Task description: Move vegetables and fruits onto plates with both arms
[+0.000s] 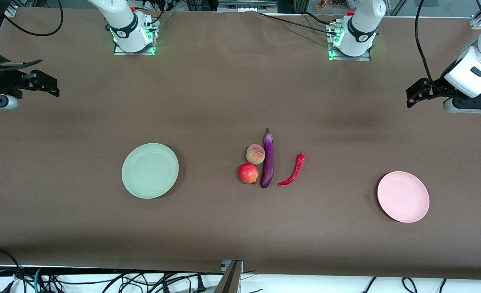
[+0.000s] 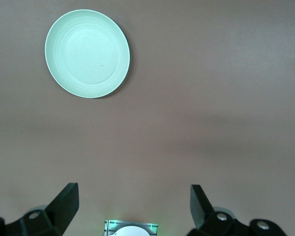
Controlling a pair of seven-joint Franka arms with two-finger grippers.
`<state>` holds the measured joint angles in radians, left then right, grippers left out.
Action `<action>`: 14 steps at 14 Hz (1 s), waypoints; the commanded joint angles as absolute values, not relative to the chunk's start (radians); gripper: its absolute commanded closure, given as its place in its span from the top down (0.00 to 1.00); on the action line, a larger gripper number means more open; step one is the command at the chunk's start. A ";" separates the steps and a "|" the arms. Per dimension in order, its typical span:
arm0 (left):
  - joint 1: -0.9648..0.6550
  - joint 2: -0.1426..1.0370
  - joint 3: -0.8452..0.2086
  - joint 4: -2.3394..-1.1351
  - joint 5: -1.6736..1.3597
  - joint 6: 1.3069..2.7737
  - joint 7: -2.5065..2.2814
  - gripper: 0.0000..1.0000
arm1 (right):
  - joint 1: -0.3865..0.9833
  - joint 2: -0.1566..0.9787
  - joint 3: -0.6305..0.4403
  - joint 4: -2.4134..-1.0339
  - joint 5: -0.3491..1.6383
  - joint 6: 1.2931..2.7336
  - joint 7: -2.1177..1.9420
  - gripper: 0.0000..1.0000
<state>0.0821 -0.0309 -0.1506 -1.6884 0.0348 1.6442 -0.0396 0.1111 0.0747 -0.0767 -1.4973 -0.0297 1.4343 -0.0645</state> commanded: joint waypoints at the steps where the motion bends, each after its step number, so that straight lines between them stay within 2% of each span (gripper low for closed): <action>1: 0.092 -0.015 -0.156 -1.654 0.020 1.618 -0.015 1.00 | 0.097 0.084 -0.064 -1.473 -0.040 1.428 -0.080 1.00; 14: 0.087 -0.012 -0.160 -1.654 0.021 1.589 -0.015 1.00 | 0.097 0.084 -0.064 -1.473 -0.040 1.428 -0.080 1.00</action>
